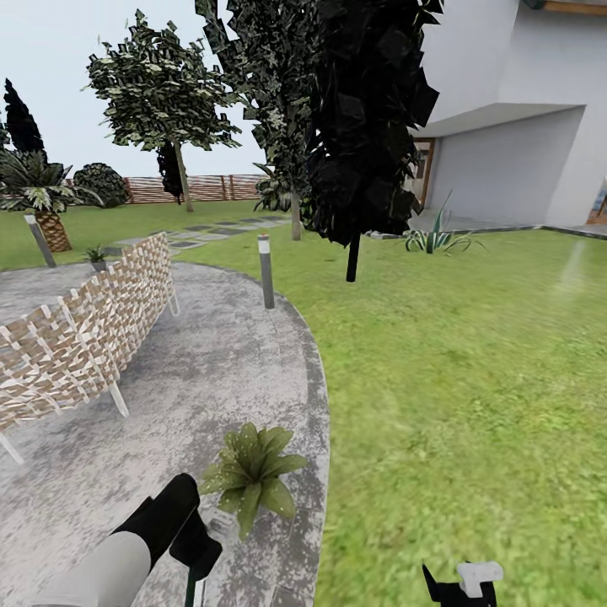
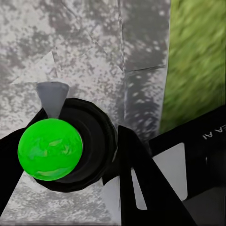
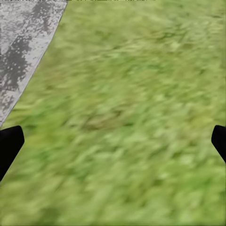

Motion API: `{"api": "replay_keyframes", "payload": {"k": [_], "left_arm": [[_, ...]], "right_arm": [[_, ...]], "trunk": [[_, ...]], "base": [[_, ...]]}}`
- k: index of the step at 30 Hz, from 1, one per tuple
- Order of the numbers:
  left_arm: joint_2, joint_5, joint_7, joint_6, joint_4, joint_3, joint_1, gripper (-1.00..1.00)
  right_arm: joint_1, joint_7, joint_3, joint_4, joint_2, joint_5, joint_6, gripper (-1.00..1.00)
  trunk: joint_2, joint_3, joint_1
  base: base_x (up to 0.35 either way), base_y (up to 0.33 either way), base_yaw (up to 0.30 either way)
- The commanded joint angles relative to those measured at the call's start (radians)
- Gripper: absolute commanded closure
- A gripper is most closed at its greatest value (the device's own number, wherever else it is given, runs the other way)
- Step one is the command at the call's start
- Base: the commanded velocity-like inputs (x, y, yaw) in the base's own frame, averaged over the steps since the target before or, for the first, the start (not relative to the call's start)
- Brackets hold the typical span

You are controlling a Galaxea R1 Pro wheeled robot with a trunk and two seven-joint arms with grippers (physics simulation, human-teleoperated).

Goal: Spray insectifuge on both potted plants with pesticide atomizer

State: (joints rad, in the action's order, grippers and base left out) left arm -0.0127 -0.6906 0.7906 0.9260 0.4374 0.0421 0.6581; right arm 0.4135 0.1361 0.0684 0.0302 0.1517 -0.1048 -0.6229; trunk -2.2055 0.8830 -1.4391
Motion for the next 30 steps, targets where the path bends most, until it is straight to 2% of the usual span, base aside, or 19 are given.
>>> {"api": "replay_keyframes", "payload": {"k": [1, 4, 6, 13, 22, 30], "left_arm": [[-0.006, -0.006, 0.01, 0.003, 0.001, -0.011, -0.005, 1.0], [-0.01, -0.004, 0.01, 0.004, -0.002, -0.04, -0.008, 1.0], [-0.01, -0.003, 0.01, 0.004, -0.001, -0.045, -0.009, 1.0], [0.001, -0.006, 0.009, 0.005, 0.003, -0.044, -0.008, 1.0], [0.002, -0.005, 0.009, 0.008, 0.0, -0.047, 0.002, 1.0], [0.004, -0.001, 0.01, 0.007, -0.014, -0.05, -0.005, 1.0]], "right_arm": [[0.001, 0.005, 0.007, -0.001, -0.002, -0.011, -0.003, -1.0], [0.001, 0.004, 0.005, -0.001, -0.001, -0.012, -0.003, -1.0], [0.001, 0.004, 0.004, -0.001, 0.0, -0.012, -0.003, -1.0], [0.001, 0.003, 0.004, -0.001, 0.002, -0.012, -0.004, -1.0], [0.001, 0.002, 0.004, -0.001, 0.003, -0.012, -0.004, -1.0], [0.001, 0.002, 0.004, -0.001, 0.006, -0.012, -0.004, -1.0]], "trunk": [[0.0, 0.001, 0.0], [0.0, 0.001, 0.0], [0.0, 0.001, 0.0], [0.0, 0.001, 0.0], [0.0, 0.001, 0.0], [0.0, 0.001, 0.0]], "base": [[0.0, 0.0, 0.0], [0.0, 0.0, 0.0], [0.0, 0.0, 0.0], [0.0, 0.0, 0.191], [0.047, -0.011, 0.277], [0.117, -0.215, 0.068]]}}
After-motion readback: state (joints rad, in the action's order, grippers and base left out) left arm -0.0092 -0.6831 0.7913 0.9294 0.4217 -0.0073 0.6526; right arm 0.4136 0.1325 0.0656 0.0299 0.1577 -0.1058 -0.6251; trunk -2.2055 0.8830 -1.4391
